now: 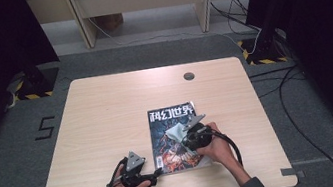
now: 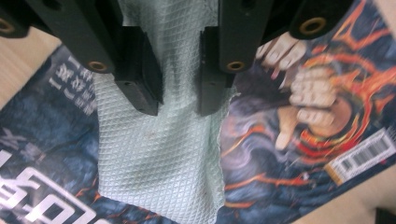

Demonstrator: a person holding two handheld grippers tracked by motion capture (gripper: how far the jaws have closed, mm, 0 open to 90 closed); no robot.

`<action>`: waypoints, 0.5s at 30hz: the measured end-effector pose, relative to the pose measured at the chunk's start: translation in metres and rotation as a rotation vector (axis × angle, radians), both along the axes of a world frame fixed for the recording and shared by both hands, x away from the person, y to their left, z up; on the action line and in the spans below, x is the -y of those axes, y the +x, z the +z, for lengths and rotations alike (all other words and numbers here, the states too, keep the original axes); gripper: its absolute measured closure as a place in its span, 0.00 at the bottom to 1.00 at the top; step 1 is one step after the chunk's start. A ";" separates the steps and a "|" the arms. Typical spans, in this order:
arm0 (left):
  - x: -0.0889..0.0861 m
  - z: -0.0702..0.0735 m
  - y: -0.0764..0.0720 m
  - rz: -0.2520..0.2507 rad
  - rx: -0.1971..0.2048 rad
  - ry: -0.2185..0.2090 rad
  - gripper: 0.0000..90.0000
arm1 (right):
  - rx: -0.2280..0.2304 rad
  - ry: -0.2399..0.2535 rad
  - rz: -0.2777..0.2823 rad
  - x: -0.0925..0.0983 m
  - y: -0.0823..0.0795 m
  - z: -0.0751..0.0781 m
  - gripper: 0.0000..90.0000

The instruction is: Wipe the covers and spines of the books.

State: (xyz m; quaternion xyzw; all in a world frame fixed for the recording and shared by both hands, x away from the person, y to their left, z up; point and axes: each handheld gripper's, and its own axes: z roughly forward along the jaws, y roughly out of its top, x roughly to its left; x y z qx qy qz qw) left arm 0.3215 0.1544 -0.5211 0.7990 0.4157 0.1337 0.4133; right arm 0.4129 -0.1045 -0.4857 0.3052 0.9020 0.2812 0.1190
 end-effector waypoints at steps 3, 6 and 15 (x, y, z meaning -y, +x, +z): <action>0.000 0.000 0.000 0.000 0.000 0.000 0.27 | 0.017 0.013 -0.021 -0.004 0.010 -0.001 0.80; 0.000 0.000 0.000 -0.001 0.001 0.001 0.27 | 0.019 -0.007 -0.021 -0.017 0.024 0.000 0.81; 0.000 0.000 0.000 0.000 -0.001 -0.002 0.27 | 0.012 -0.006 0.023 -0.005 0.002 0.000 0.84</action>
